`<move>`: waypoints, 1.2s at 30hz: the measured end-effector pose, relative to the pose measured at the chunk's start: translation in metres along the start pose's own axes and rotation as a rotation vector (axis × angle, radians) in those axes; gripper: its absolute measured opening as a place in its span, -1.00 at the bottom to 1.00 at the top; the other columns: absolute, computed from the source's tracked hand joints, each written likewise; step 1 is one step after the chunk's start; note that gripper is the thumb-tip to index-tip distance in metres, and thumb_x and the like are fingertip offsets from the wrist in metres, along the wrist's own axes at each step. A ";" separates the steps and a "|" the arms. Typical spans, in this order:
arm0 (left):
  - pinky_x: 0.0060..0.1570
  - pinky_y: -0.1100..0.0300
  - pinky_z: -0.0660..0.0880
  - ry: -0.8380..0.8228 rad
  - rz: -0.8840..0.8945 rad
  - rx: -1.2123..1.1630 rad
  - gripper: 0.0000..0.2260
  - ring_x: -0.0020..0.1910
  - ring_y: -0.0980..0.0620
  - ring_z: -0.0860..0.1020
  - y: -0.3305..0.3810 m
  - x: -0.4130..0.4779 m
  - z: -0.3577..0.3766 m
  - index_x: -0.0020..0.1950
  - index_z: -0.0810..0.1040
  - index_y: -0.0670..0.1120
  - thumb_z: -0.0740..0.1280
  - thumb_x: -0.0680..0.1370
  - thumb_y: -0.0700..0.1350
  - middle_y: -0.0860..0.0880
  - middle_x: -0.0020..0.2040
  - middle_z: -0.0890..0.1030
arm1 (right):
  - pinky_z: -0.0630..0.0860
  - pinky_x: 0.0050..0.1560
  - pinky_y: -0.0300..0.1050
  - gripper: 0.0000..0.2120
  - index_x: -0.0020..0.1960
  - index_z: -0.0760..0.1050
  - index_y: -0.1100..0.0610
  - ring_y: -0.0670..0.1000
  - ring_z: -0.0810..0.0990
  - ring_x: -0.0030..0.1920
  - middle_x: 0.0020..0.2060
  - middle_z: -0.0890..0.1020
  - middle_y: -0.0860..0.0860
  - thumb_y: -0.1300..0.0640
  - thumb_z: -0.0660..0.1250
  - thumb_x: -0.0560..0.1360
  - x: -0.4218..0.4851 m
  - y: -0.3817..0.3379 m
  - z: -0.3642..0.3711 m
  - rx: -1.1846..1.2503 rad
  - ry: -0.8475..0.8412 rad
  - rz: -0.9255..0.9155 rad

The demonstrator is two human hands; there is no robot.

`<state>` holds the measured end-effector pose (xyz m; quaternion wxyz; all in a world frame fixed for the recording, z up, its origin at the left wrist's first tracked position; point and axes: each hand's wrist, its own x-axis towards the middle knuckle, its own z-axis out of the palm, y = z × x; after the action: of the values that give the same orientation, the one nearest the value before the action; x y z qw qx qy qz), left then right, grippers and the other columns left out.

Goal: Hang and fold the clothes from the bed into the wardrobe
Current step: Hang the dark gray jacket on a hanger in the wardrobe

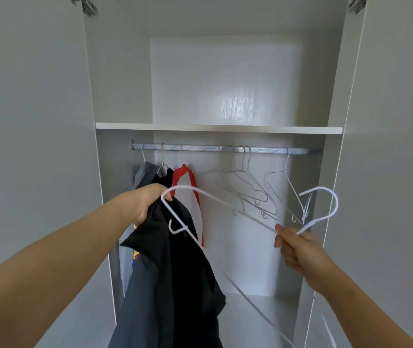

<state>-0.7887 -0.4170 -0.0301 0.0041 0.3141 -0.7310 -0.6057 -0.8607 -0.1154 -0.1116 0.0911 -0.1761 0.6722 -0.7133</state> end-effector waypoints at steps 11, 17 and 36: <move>-0.28 0.17 0.37 0.760 0.662 1.413 -0.86 0.00 -0.04 0.51 -0.035 0.012 0.026 0.03 0.53 -0.10 0.24 0.52 -0.25 -0.03 0.00 0.55 | 0.12 -0.58 -0.29 -0.60 -0.44 0.53 0.14 -0.11 0.14 -0.63 -0.64 0.22 -0.06 0.06 0.27 0.55 -0.007 0.001 0.021 -0.296 0.004 0.067; -0.14 0.22 0.45 0.424 0.679 0.664 -0.93 -0.09 0.03 0.56 -0.032 0.002 0.032 -0.16 0.65 -0.11 0.41 0.40 -0.24 -0.01 -0.12 0.64 | 0.16 -0.63 -0.33 -0.59 -0.44 0.53 0.11 -0.15 0.17 -0.68 -0.70 0.26 -0.13 0.06 0.24 0.57 -0.007 0.001 0.060 -0.354 -0.097 0.043; 0.38 -0.01 0.15 0.376 1.314 1.199 -0.59 0.30 0.01 0.36 -0.043 -0.020 0.032 0.32 0.47 0.05 0.35 0.49 0.09 0.02 0.24 0.47 | 0.21 -0.60 -0.40 -0.63 -0.46 0.42 0.16 -0.19 0.29 -0.66 -0.70 0.31 -0.13 0.20 0.24 0.53 0.008 -0.001 0.090 0.004 0.112 -0.061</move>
<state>-0.7657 -0.3824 -0.0693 0.3039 -0.1226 -0.9428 0.0616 -0.8341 -0.2018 -0.1063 0.0318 -0.1563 0.6691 -0.7258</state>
